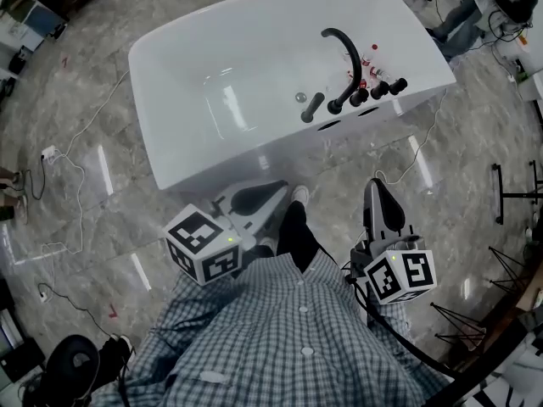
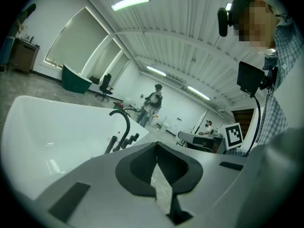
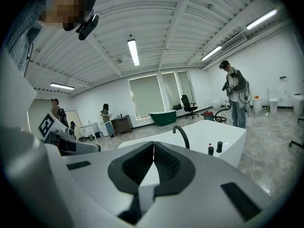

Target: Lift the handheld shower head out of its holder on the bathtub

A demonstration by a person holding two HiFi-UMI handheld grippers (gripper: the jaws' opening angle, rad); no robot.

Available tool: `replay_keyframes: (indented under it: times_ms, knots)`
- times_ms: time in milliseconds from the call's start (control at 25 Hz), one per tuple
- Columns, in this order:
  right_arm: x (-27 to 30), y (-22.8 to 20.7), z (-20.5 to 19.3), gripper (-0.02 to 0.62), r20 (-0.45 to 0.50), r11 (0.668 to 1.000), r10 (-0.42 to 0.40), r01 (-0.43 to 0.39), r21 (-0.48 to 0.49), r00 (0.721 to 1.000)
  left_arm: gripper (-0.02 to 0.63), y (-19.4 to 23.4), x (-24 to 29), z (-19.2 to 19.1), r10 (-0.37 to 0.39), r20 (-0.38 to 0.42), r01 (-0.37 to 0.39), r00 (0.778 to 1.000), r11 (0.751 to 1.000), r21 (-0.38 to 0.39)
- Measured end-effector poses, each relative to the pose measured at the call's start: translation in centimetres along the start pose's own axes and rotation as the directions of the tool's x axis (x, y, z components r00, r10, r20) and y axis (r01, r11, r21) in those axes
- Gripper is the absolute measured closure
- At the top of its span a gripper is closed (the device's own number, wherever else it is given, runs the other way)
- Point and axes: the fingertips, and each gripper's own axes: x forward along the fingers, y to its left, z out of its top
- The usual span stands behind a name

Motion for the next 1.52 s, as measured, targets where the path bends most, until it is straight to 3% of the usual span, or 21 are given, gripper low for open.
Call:
replay_keyframes:
  times_ms: [320,800,1320,1520]
  knots:
    - [6.9,-5.1,1.8,0.578,-0.049,0.998,0.069,-0.068,0.016,0.996,0.597,3.6,5.9,2.2,0.070,-0.004,-0.070,0.998,0.996,-0.055]
    - [13.6,-11.0,4.6,0.578,-0.062,0.988,0.149,-0.147,0.037,0.987,0.597,7.2,12.6,7.0,0.156,0.029,-0.154,0.987,0.986,-0.064]
    - [17.2,-12.0,3.1,0.578,-0.139,0.976,0.198,-0.208,-0.060,0.970,0.597,11.0,17.0,7.4,0.175,-0.018,-0.175,0.984,0.984,-0.022]
    - [19.1,-11.6,0.5,0.578,-0.196,0.975,0.191,-0.209,-0.077,0.962,0.597,12.8,17.8,6.5,0.118,-0.040,-0.117,0.992,0.993,0.016]
